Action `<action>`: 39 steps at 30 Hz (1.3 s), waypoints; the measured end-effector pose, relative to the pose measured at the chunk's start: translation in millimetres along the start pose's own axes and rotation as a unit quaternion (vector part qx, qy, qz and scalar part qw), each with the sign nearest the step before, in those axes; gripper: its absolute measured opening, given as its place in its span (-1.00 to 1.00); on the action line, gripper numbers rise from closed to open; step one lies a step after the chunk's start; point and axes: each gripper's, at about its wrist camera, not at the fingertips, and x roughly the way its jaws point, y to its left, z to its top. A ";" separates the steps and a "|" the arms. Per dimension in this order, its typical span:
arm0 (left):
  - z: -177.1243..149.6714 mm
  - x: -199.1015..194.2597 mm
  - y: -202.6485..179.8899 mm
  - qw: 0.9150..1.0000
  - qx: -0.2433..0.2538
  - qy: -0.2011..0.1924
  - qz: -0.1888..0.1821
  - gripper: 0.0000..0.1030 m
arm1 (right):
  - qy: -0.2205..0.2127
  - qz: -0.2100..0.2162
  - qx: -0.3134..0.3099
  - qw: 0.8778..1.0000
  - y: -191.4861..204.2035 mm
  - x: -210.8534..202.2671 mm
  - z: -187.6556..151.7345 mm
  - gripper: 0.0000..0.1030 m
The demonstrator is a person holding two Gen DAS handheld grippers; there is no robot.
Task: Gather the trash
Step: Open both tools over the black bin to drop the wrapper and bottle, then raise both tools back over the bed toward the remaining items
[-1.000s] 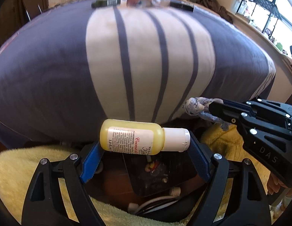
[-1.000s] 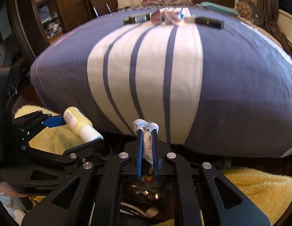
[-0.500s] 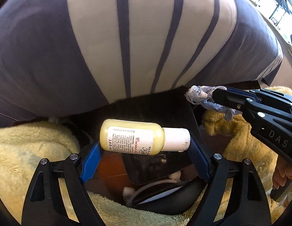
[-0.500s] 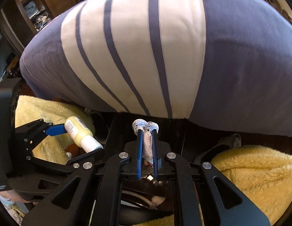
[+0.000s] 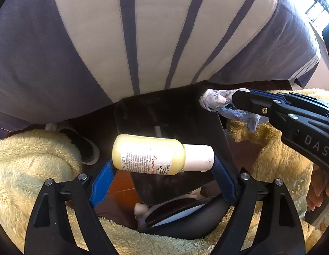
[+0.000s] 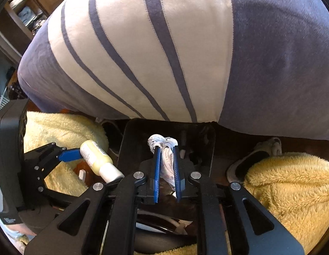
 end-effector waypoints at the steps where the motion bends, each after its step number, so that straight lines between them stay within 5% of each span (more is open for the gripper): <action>1: 0.1 -1.0 0.2 1.000 -0.001 -0.001 0.000 0.66 | 0.000 -0.003 0.001 1.000 -0.2 -0.3 0.4 -0.70; 3: 0.4 -3.6 0.4 1.000 -0.002 -0.006 0.002 0.72 | -0.004 -0.003 0.005 1.000 -1.4 -2.1 1.3 -0.39; 8: 0.4 -11.5 0.8 1.000 -0.004 -0.019 0.007 0.77 | -0.021 -0.012 0.010 1.000 -3.6 -11.3 4.6 -0.03; 12: 0.4 -21.1 0.8 0.999 -0.004 -0.032 0.012 0.84 | -0.040 -0.033 0.011 0.999 -5.2 -22.6 6.1 0.59; 15: -0.1 -29.1 2.2 0.999 -0.006 -0.044 0.012 0.84 | -0.048 -0.051 0.009 0.997 -5.6 -31.0 6.3 0.80; 39: 25.4 -108.3 14.3 0.988 -0.025 -0.152 0.019 0.84 | -0.104 -0.049 0.029 0.993 -11.9 -78.7 24.5 0.86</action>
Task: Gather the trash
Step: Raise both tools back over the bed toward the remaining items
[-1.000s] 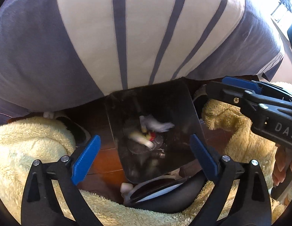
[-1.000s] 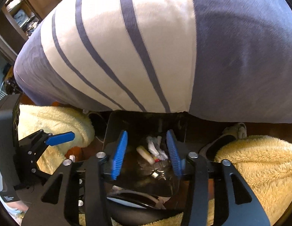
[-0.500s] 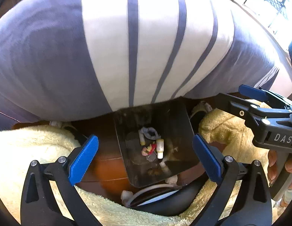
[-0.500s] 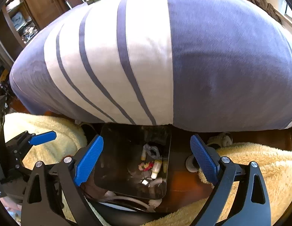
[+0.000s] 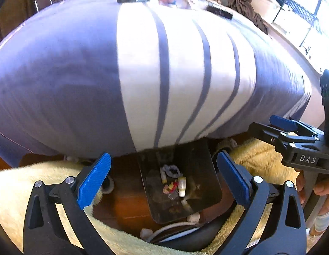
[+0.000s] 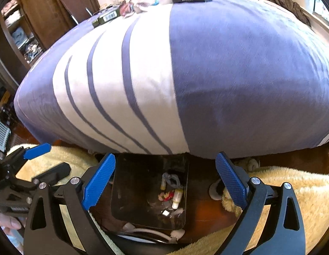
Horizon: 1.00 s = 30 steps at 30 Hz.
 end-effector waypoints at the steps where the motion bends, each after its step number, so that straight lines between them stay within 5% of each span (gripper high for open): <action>1: 2.9 -1.8 1.1 1.000 0.000 -0.005 0.001 0.84 | -0.004 -0.001 -0.001 1.000 0.0 -2.8 3.2 0.86; 16: 73.4 -41.9 15.7 0.996 0.009 -0.090 0.023 0.84 | -0.099 -0.016 -0.038 0.994 8.9 -42.5 87.1 0.89; 30: 146.5 -22.3 28.4 0.993 0.026 -0.100 0.052 0.84 | -0.105 -0.023 -0.044 0.993 5.2 -11.6 150.4 0.90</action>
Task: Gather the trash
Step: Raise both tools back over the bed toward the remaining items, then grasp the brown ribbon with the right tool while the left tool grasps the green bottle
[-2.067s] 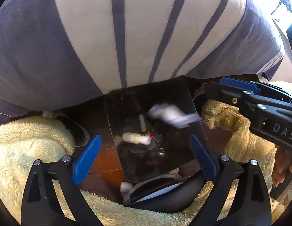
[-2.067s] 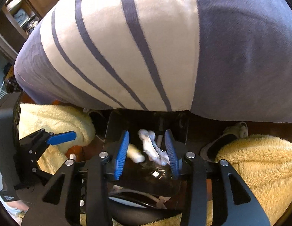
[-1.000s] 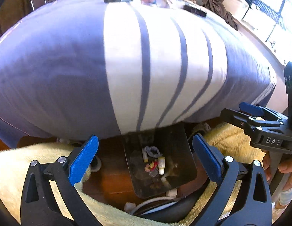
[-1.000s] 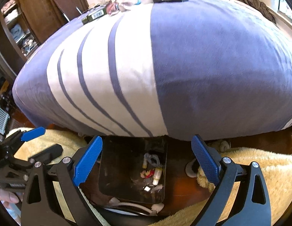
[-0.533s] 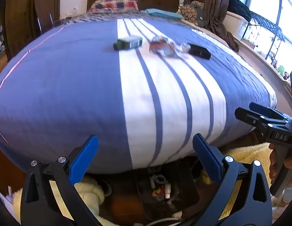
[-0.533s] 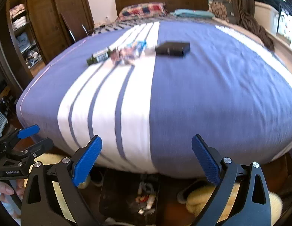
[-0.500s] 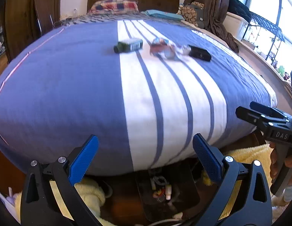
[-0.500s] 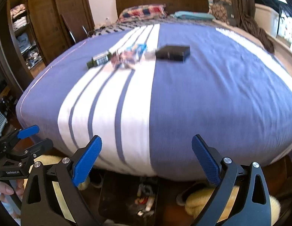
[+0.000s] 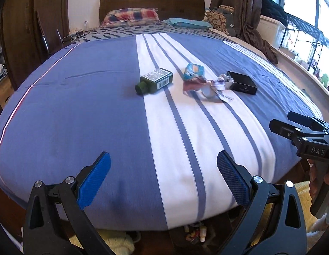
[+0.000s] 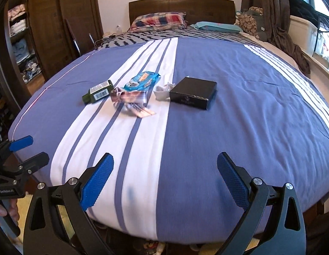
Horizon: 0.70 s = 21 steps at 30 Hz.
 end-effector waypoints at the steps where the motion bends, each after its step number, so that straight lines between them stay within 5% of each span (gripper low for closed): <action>1: 1.9 3.1 0.5 1.000 0.000 0.002 0.001 0.84 | -0.001 0.003 -0.002 1.000 1.3 4.0 3.5 0.90; 5: 11.6 21.6 5.8 1.000 -0.003 0.012 0.009 0.84 | -0.010 0.013 -0.018 1.000 11.3 17.6 20.7 0.87; 12: 25.3 45.6 17.2 0.999 -0.009 0.026 0.015 0.85 | -0.003 0.031 -0.059 0.998 38.2 49.4 48.6 0.07; 19: 35.6 56.6 31.2 0.999 -0.014 0.031 0.020 0.84 | -0.009 0.041 -0.105 0.994 67.3 66.4 63.8 -0.08; 21: 38.1 59.2 34.2 0.999 -0.015 0.033 0.020 0.84 | -0.002 0.046 -0.115 0.992 72.8 74.2 66.3 -0.26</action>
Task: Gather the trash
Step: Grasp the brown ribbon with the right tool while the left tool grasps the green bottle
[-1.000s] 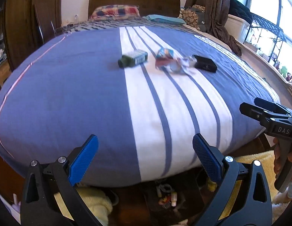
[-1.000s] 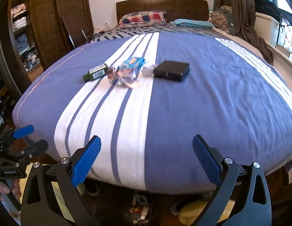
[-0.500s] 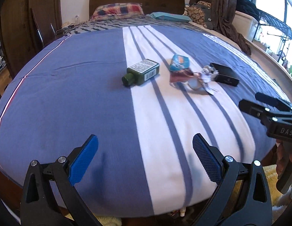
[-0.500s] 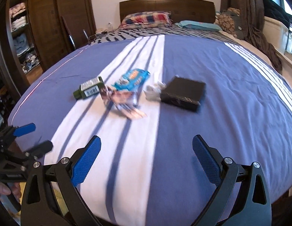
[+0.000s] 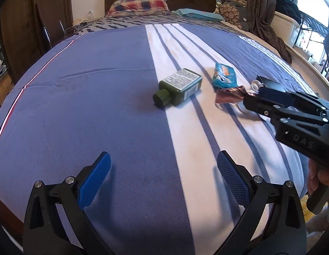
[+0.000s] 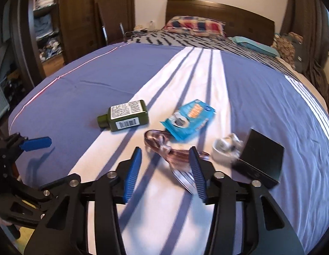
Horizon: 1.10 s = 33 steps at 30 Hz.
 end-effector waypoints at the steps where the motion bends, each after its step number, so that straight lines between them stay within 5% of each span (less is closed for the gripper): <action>1: 1.7 1.1 0.6 1.000 0.000 0.001 0.000 0.85 | 0.003 0.000 -0.002 1.000 0.8 2.2 0.7 -0.30; 11: 26.5 27.2 -2.2 1.000 -0.002 0.011 -0.017 0.85 | -0.003 -0.021 -0.011 1.000 -4.8 9.7 9.8 -0.80; 26: 82.3 85.2 -14.8 0.999 0.022 0.023 -0.016 0.83 | -0.053 -0.011 0.023 0.998 -34.0 -25.0 31.1 -0.82; 33: 87.4 93.5 -20.0 0.999 0.028 0.026 -0.028 0.21 | -0.049 -0.015 0.035 0.998 -43.7 -26.2 19.8 -0.82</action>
